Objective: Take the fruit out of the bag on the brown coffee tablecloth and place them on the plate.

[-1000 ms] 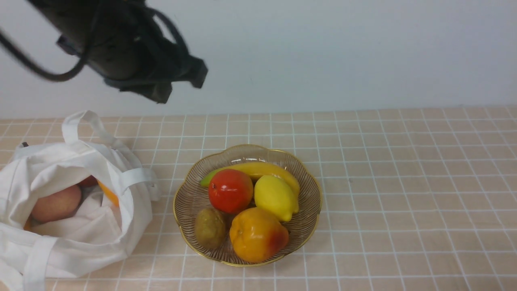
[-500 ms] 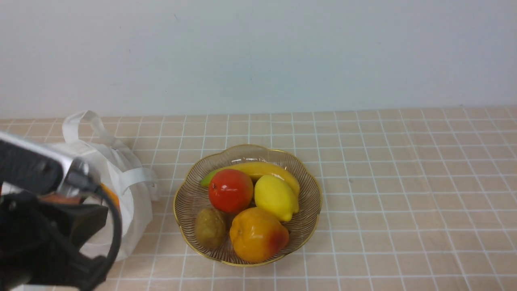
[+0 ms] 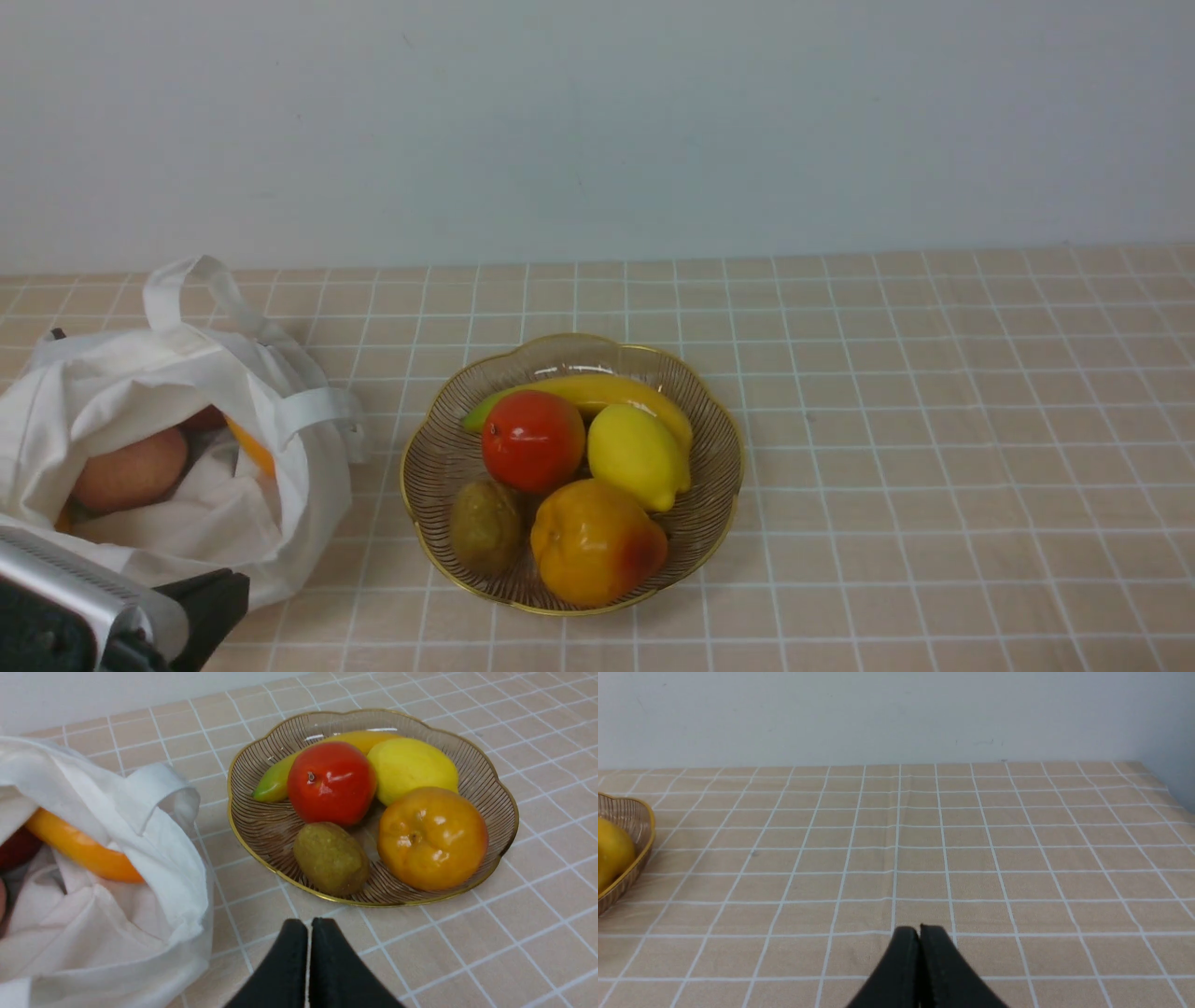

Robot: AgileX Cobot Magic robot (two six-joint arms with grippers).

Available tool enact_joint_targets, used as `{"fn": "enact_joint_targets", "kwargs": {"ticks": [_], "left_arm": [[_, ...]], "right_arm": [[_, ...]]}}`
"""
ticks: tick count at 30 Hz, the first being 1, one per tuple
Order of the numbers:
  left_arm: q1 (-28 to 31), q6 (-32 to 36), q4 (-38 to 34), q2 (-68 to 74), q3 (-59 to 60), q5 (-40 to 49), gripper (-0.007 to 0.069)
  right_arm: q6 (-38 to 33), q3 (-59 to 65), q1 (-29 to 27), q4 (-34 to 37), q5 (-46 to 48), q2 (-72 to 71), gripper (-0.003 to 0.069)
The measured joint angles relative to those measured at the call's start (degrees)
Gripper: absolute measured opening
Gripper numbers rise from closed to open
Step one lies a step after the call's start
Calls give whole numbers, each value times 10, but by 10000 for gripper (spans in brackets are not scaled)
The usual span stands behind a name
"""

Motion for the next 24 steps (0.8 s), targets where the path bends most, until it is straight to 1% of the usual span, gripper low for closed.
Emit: {"fn": "enact_joint_targets", "kwargs": {"ticks": [7,12,16,20,24], "left_arm": [[2,0,0,-14,11,0,-8],[34,1,-1,-85,38,1,-8],[124,2,-2,-192,95,1,-8],[196,2,-2,-262,143,3,-8],[235,2,-3,-291,162,9,-8]], "right_arm": [[0,0,0,0,0,0,-18],[0,0,0,0,0,0,-18],[0,0,0,0,0,0,-18],[0,0,0,0,0,0,-18],[0,0,0,0,0,0,-18]]}}
